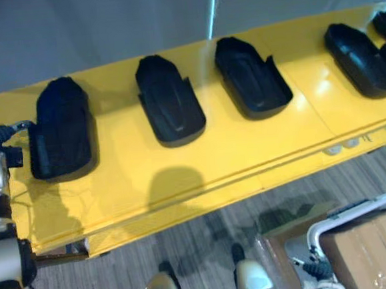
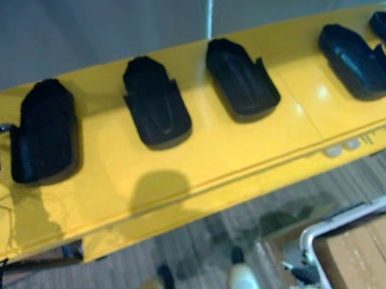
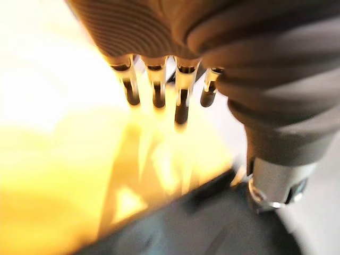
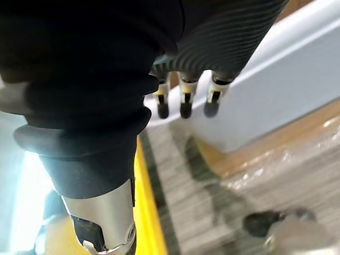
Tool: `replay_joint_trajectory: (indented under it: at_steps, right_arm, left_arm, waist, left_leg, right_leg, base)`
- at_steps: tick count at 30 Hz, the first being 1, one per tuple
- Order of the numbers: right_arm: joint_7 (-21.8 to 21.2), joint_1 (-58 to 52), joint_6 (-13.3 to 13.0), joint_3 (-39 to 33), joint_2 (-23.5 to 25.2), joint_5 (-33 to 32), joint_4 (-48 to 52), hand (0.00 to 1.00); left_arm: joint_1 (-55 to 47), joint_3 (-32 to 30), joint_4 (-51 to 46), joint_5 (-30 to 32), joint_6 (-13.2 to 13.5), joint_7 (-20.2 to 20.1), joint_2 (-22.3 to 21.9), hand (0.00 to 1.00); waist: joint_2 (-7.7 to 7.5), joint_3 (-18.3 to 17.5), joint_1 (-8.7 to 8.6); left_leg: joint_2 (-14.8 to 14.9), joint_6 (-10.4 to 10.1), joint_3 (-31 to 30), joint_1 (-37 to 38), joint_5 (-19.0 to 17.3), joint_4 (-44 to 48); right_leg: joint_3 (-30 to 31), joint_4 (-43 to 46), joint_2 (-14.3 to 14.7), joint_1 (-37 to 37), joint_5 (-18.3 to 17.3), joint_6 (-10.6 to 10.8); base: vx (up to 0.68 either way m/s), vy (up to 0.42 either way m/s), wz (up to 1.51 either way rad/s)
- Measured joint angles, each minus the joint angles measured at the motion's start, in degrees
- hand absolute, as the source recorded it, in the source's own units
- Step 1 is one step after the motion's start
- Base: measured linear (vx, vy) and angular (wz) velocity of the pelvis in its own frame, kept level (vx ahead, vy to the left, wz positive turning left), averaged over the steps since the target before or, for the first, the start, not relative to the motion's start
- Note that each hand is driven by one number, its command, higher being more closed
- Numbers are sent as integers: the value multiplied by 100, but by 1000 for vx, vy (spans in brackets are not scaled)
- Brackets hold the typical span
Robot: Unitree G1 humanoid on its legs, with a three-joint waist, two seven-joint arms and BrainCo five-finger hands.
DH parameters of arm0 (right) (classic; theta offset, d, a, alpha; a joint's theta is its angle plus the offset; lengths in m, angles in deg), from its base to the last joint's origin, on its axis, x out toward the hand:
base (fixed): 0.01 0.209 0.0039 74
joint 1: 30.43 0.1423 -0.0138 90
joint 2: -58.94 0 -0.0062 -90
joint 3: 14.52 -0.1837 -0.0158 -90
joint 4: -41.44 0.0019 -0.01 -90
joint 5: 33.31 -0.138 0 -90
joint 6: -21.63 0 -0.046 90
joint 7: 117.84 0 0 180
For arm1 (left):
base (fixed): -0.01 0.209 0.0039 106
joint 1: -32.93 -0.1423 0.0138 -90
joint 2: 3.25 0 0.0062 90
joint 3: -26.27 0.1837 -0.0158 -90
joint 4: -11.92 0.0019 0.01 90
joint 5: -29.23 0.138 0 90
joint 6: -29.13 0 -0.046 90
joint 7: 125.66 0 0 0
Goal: Walk over and take plastic housings, then place them on the shelf
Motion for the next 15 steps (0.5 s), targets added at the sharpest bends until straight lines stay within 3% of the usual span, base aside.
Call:
replay_joint_trajectory:
  at_steps: [4, 6, 8, 12, 15]
  right_arm:
    - [19, -95, 4, -6, 148, -174, -218, 0]
    - [38, -71, 3, -37, 197, -174, -308, 0]
    - [97, -23, 2, -55, 225, -204, -391, 0]
    - [126, -23, 3, -224, 340, -485, -617, 0]
    - [145, -35, 9, -481, 361, -618, -776, 0]
  left_arm:
    - [-780, -217, -879, 151, 70, 66, -291, 0]
    - [-919, -210, -940, 156, 83, 113, -459, 0]
    - [-916, -209, -942, 152, 122, 206, -491, 0]
    - [-1116, -429, -1462, -64, 483, 661, -493, 0]
    - [-1768, -1030, -2467, -455, 882, 1015, -676, 0]
  waist:
    - [121, -434, 76]
    - [150, -479, 209]
    - [154, -487, 201]
    - [133, -661, 302]
    - [156, -719, 366]
  left_leg:
    - [-71, -23, -161, 162, 120, -314]
    - [-136, -16, -170, 381, 265, -511]
    - [-192, -5, -272, 448, 362, -644]
    - [-276, -7, -390, 486, 537, -1080]
    - [-319, -25, -450, 643, 763, -1416]
  right_leg:
    - [-229, -207, -22, 271, 13, -18]
    - [-283, -236, -71, 404, 16, -25]
    - [-416, -237, -105, 483, 16, -25]
    - [-598, -349, -130, 532, 22, -52]
    - [-709, -418, -136, 627, 28, -57]
  base:
    - [32, -22, 25]
    - [40, -18, 12]
    - [-34, -16, 25]
    - [-42, -16, 22]
    - [35, -25, 19]
